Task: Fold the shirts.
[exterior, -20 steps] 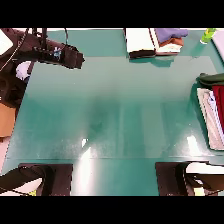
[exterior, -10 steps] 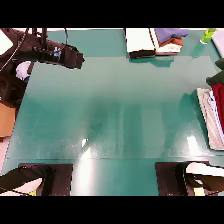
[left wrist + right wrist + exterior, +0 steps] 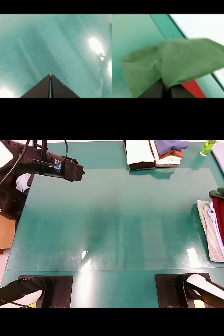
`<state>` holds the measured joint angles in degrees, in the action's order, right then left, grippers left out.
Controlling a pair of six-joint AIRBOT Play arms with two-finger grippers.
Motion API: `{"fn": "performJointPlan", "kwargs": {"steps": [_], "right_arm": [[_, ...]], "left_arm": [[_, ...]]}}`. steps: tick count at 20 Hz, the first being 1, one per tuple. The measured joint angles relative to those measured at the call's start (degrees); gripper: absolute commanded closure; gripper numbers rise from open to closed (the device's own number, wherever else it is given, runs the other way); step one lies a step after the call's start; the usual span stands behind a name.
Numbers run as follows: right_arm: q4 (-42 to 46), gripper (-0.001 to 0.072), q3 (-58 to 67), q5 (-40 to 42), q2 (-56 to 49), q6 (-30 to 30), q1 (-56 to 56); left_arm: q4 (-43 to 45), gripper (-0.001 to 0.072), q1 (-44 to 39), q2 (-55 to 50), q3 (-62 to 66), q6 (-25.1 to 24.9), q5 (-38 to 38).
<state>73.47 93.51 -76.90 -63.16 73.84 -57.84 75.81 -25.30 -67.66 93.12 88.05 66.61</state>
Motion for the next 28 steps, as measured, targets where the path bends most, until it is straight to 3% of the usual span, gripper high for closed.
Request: {"fn": "performJointPlan", "kwargs": {"steps": [7, 8, 11, 12, 13, 16, 19, 24, 27, 28], "right_arm": [[2.49, 0.0694, -20.59, 0.79, 7.91, -7.17, -10.19], [4.22, 0.0668, -23.17, 1.25, 8.41, -7.54, -10.75], [8.90, 0.0319, -29.27, 2.27, 9.18, -7.58, -11.61], [10.14, 0.0173, -30.62, 2.84, 9.16, -7.32, -11.76], [10.69, 0.0097, -31.32, 3.43, 8.98, -7.10, -11.82], [10.91, 0.0098, -29.51, 4.31, 7.74, -5.35, -11.65], [3.50, 0.0098, -23.76, 5.22, 6.10, -4.07, -7.56], [-11.50, 0.0100, -14.82, 5.38, 2.67, -3.39, 12.94], [-15.06, 0.0246, -12.83, 6.43, 0.33, -3.23, 29.70], [-15.80, 0.0325, -12.46, 7.06, -0.61, -3.23, 35.47]], "left_arm": [[0.00, 0.0671, 0.00, -0.02, -4.31, -0.02, 0.02], [-0.02, 0.0671, 0.00, -0.02, -4.68, -0.04, -0.04], [-0.04, 0.0671, 0.00, 0.00, -5.27, -0.02, -0.57], [-0.04, 0.0671, 0.00, -0.02, -5.38, -0.02, -0.66], [-0.07, 0.0671, 0.00, 0.00, -5.44, -0.02, -0.76], [-0.17, 0.0671, 0.00, 0.00, -5.53, -0.02, -1.33], [-0.17, 0.0671, 0.00, 0.00, -5.57, -0.02, -1.92], [-0.07, 0.0670, 0.00, -0.02, -5.57, -0.02, -2.82], [0.04, 0.0670, 0.00, -0.02, -5.57, -0.02, -2.99], [0.09, 0.0670, 0.00, -0.02, -5.57, -0.02, -3.04]]}}
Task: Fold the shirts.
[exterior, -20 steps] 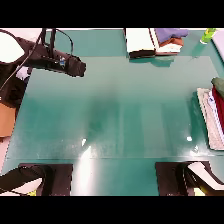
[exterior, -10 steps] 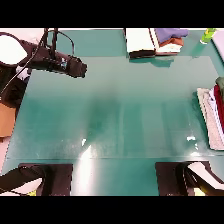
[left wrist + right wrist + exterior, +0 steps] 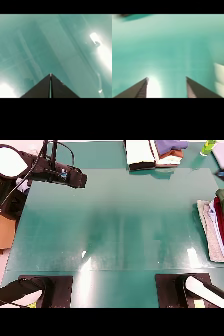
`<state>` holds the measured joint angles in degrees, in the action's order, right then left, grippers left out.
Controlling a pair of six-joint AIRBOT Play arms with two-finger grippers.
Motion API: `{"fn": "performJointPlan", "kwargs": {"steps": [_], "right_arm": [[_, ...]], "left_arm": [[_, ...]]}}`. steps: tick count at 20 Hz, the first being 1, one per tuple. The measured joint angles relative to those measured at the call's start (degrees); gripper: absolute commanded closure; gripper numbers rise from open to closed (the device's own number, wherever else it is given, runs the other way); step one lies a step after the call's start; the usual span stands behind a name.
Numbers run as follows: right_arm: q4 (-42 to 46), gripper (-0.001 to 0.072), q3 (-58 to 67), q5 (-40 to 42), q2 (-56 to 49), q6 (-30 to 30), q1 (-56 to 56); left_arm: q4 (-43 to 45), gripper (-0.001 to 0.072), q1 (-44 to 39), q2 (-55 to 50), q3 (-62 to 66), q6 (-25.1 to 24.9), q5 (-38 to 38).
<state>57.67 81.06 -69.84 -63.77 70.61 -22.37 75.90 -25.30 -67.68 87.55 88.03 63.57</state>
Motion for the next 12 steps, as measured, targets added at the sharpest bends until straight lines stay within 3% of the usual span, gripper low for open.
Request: {"fn": "performJointPlan", "kwargs": {"steps": [1, 2, 3, 7, 12], "right_arm": [[-0.50, 0.0427, 0.26, 0.61, -0.98, 0.00, 5.49], [-0.83, 0.0602, 0.42, 1.36, -1.88, -0.02, 10.16], [-1.11, 0.0694, 0.57, 2.19, -2.78, -0.04, 14.73], [-1.68, 0.0693, 0.81, 4.98, -5.40, -0.31, 27.52], [-1.95, 0.0693, 0.83, 6.29, -6.38, -0.50, 33.33]], "left_arm": [[0.02, 0.0671, 0.00, 0.00, 0.00, 0.00, -0.04], [0.02, 0.0671, 0.00, 0.00, 0.00, 0.00, -0.09], [0.04, 0.0671, 0.00, 0.00, 0.00, 0.00, -0.11], [0.04, 0.0670, 0.00, 0.00, 0.00, 0.00, -0.11], [0.04, 0.0670, 0.00, 0.00, 0.00, 0.00, -0.13]]}}
